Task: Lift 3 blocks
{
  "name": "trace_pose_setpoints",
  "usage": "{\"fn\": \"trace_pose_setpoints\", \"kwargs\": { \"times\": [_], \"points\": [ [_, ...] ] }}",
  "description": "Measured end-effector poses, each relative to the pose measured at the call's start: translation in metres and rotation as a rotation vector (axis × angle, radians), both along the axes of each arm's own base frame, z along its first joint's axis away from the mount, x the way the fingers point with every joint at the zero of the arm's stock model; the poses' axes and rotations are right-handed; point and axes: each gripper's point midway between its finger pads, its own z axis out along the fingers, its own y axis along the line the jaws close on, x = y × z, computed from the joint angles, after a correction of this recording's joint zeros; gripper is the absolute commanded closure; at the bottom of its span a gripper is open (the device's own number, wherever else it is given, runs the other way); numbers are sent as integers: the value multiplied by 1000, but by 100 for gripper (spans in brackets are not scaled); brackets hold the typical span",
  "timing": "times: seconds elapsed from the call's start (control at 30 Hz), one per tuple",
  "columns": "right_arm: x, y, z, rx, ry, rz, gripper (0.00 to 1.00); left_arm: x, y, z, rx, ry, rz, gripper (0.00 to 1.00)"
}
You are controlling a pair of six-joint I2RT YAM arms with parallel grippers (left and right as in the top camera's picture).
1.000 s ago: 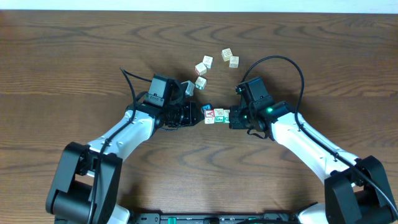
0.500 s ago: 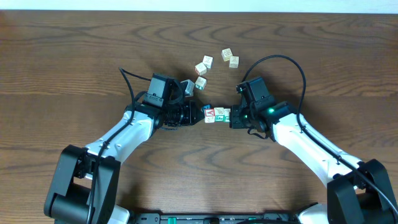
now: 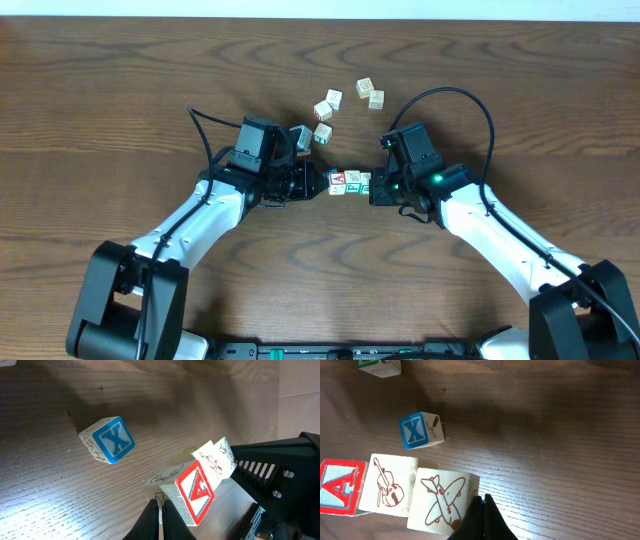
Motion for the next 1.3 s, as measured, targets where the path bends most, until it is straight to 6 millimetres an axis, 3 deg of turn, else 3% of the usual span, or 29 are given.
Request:
{"fn": "trace_pose_setpoints", "kwargs": {
  "times": [0.53,1.3],
  "points": [
    [0,0,17,20,-37,2,99,2,2,-1,12,-1,11,93],
    [-2,0,18,22,-34,4,99,2,2,8,2,-17,20,93]
  ]
}}
